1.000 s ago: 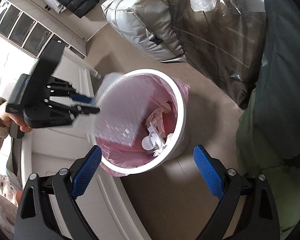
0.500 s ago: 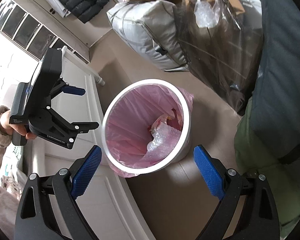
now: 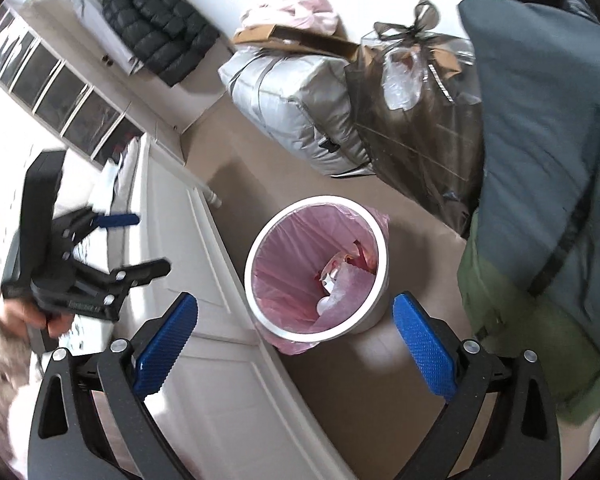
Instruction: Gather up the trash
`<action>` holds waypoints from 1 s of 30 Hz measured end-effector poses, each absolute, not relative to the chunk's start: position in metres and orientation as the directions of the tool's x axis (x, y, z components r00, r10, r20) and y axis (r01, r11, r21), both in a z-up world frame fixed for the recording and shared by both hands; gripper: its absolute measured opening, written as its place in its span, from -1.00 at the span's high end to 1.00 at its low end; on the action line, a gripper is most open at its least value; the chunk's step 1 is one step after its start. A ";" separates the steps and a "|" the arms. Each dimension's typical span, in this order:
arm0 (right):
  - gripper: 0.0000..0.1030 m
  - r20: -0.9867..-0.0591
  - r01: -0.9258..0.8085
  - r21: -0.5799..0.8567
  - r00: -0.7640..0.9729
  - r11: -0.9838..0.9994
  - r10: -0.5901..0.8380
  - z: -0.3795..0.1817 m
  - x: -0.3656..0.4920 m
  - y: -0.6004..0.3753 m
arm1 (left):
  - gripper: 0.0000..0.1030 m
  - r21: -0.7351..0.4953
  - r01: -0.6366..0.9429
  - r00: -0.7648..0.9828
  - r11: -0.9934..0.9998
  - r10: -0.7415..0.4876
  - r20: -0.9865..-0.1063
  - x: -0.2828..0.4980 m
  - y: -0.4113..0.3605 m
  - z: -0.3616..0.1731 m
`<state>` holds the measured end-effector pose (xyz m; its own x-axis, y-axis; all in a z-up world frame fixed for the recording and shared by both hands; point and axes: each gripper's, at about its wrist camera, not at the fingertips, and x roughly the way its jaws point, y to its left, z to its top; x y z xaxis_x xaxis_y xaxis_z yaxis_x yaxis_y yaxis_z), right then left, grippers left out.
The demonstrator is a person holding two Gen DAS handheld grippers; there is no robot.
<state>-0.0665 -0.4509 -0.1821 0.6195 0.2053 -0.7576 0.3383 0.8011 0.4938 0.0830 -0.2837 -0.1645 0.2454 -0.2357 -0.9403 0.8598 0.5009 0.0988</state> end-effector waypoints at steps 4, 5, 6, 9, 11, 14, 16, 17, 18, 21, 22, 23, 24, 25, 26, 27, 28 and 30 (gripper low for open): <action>-0.86 -0.763 0.398 0.512 0.617 0.761 0.191 -0.160 -0.082 -0.448 | -0.89 0.053 0.826 0.231 0.562 -0.252 -0.940 0.065 -0.265 -0.141; -0.86 -0.764 0.410 0.519 0.617 0.750 0.192 -0.154 -0.086 -0.446 | -0.89 0.047 0.821 0.230 0.569 -0.254 -0.940 0.062 -0.262 -0.138; -0.86 -0.763 0.415 0.523 0.618 0.745 0.191 -0.151 -0.088 -0.445 | -0.89 0.036 0.815 0.226 0.578 -0.260 -0.939 0.057 -0.258 -0.133; -0.86 -0.766 0.428 0.506 0.621 0.749 0.164 -0.134 -0.098 -0.437 | -0.89 -0.004 0.795 0.221 0.607 -0.295 -0.930 0.044 -0.247 -0.116; -0.86 -0.769 0.429 0.492 0.621 0.758 0.148 -0.127 -0.101 -0.431 | -0.89 -0.006 0.784 0.227 0.621 -0.295 -0.928 0.039 -0.242 -0.112; -0.86 -0.765 0.416 0.488 0.628 0.767 0.146 -0.118 -0.103 -0.424 | -0.89 0.009 0.777 0.244 0.629 -0.288 -0.926 0.033 -0.239 -0.108; -0.86 -0.763 0.405 0.488 0.628 0.773 0.152 -0.115 -0.103 -0.422 | -0.89 0.016 0.778 0.245 0.628 -0.281 -0.928 0.031 -0.238 -0.106; -0.86 -0.764 0.402 0.484 0.627 0.777 0.152 -0.114 -0.102 -0.421 | -0.89 0.018 0.777 0.247 0.629 -0.278 -0.928 0.030 -0.238 -0.106; -0.86 -0.764 0.396 0.481 0.628 0.782 0.152 -0.112 -0.102 -0.420 | -0.89 0.020 0.773 0.249 0.634 -0.274 -0.929 0.031 -0.238 -0.105; -0.86 -0.758 0.395 0.485 0.636 0.781 0.149 -0.108 -0.105 -0.421 | -0.89 0.006 0.762 0.245 0.648 -0.279 -0.928 0.031 -0.237 -0.102; -0.86 -0.755 0.396 0.488 0.638 0.778 0.149 -0.108 -0.106 -0.421 | -0.89 0.001 0.758 0.246 0.652 -0.285 -0.927 0.031 -0.236 -0.100; -0.86 -0.753 0.396 0.491 0.640 0.776 0.150 -0.108 -0.107 -0.422 | -0.89 -0.003 0.756 0.246 0.655 -0.288 -0.925 0.031 -0.235 -0.099; -0.86 -0.753 0.396 0.491 0.640 0.776 0.149 -0.108 -0.108 -0.422 | -0.89 -0.006 0.754 0.246 0.656 -0.292 -0.924 0.030 -0.235 -0.098; -0.86 -0.754 0.396 0.490 0.639 0.776 0.150 -0.109 -0.109 -0.422 | -0.89 -0.008 0.754 0.246 0.657 -0.293 -0.924 0.029 -0.235 -0.098; -0.86 -0.756 0.397 0.489 0.637 0.776 0.151 -0.109 -0.111 -0.422 | -0.89 -0.007 0.753 0.247 0.658 -0.293 -0.924 0.029 -0.234 -0.098; -0.86 -0.758 0.399 0.488 0.635 0.776 0.150 -0.110 -0.112 -0.422 | -0.89 -0.006 0.753 0.247 0.658 -0.291 -0.924 0.029 -0.234 -0.098; -0.86 -0.759 0.400 0.488 0.633 0.776 0.151 -0.110 -0.112 -0.422 | -0.89 -0.004 0.751 0.248 0.660 -0.288 -0.925 0.029 -0.234 -0.098; -0.86 -0.761 0.400 0.486 0.630 0.777 0.152 -0.111 -0.114 -0.422 | -0.89 -0.004 0.744 0.248 0.668 -0.281 -0.927 0.029 -0.234 -0.099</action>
